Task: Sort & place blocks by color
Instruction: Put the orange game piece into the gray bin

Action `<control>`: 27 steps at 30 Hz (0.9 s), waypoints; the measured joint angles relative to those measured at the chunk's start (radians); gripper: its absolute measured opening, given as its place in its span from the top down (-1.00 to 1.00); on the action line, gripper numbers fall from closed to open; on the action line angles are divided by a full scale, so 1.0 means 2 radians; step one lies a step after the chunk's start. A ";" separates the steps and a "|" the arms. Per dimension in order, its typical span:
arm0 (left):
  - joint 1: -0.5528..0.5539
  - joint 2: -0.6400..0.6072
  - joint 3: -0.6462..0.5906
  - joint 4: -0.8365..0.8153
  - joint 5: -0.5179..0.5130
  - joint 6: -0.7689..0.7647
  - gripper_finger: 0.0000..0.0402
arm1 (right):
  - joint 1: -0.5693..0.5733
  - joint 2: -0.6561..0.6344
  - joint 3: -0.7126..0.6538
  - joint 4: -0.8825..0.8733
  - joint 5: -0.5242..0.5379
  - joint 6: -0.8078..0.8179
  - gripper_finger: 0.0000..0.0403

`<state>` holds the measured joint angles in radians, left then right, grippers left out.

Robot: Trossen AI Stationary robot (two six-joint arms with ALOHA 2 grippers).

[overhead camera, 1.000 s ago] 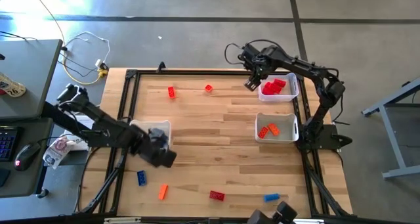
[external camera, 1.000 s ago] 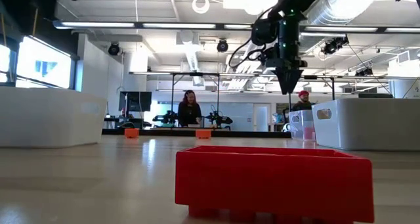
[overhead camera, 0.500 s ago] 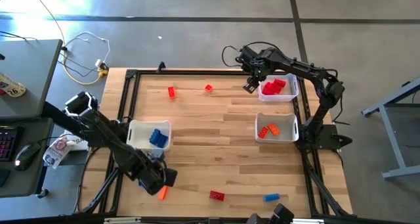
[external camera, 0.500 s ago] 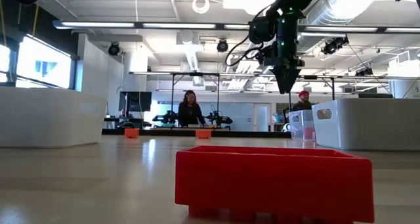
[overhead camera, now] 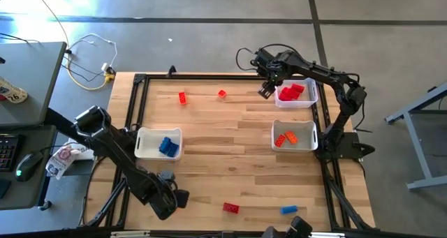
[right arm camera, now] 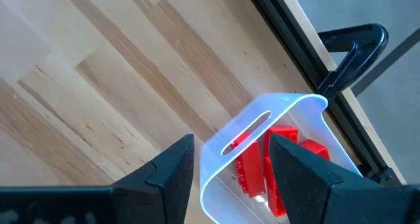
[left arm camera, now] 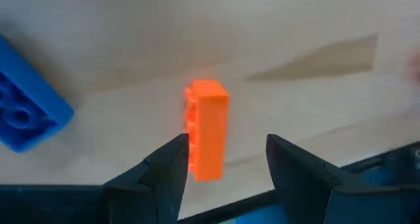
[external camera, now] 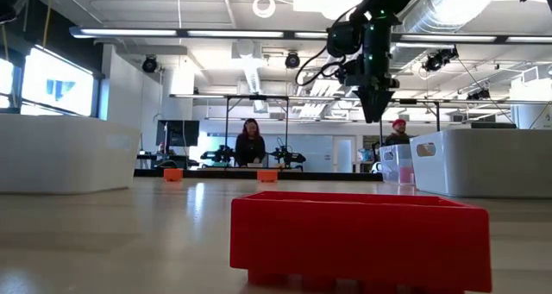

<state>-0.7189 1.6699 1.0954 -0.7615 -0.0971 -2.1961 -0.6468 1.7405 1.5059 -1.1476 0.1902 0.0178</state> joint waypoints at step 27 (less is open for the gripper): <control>-0.024 0.089 0.000 0.033 0.058 -0.040 0.06 | 0.000 0.000 0.000 0.012 -0.004 0.004 0.09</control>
<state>-0.7662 1.8481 1.0958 -0.6947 0.0183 -2.2753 -0.6468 1.7397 1.5051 -1.1236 0.1829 0.0250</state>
